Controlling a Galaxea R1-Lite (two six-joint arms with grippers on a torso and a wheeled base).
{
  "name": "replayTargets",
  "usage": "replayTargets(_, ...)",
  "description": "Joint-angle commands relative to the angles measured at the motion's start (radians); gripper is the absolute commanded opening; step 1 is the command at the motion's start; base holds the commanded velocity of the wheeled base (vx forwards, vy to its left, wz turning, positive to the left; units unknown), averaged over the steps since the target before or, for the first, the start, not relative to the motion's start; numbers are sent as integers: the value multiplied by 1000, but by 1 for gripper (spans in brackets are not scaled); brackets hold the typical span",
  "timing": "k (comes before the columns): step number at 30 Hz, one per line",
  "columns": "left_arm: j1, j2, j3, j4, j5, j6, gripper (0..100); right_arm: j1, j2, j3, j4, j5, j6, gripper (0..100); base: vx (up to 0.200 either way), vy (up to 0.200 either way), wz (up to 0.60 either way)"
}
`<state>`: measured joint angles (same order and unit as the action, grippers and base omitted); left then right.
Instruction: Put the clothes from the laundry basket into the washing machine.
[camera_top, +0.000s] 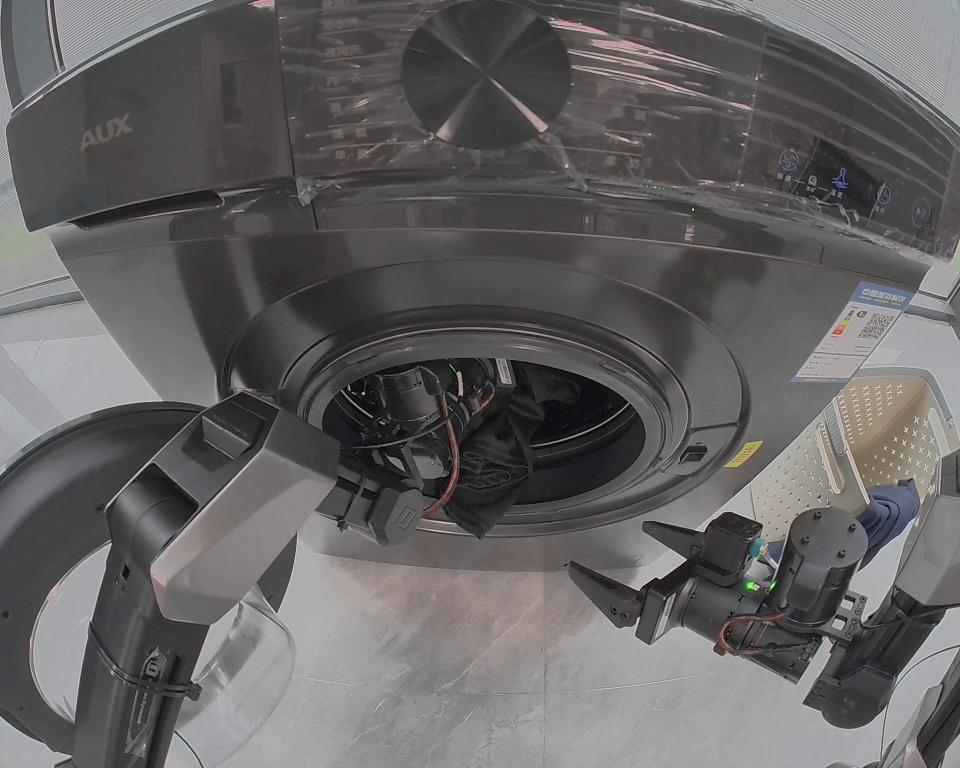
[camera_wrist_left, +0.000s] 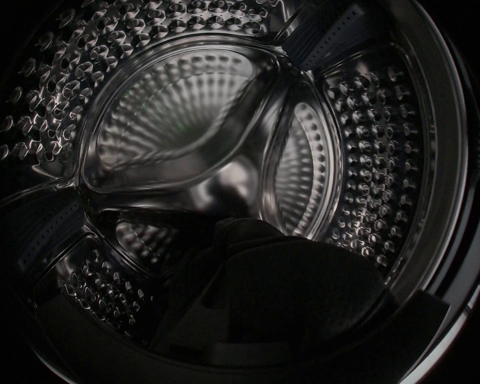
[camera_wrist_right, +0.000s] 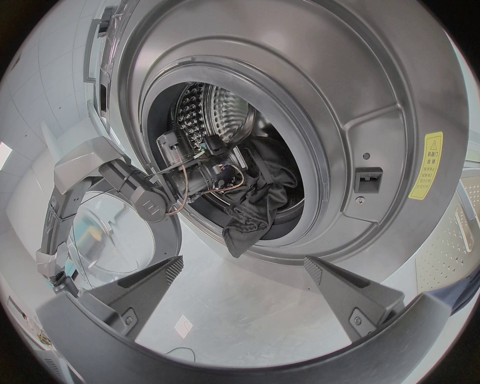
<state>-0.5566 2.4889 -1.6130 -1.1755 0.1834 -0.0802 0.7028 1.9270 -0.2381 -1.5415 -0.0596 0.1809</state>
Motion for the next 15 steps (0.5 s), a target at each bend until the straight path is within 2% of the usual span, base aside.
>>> replayTargets(1,3,41,-58,10,19,-12,100,0,3,-6,-2,1,0,100,0,0,0)
replayTargets(5,-8,-4,15,34,27,-16,100,1,3,-7,-2,0,0,100,0,0,0)
replayTargets(9,-22,-84,122,108,25,-43,100,1,3,-10,-2,0,0,100,0,0,0)
replayTargets(11,-23,-133,186,192,8,-59,100,1,4,-12,-2,1,0,100,0,0,0)
replayTargets(15,-23,-142,229,257,-22,-70,100,9,3,-13,-2,0,0,100,0,0,0)
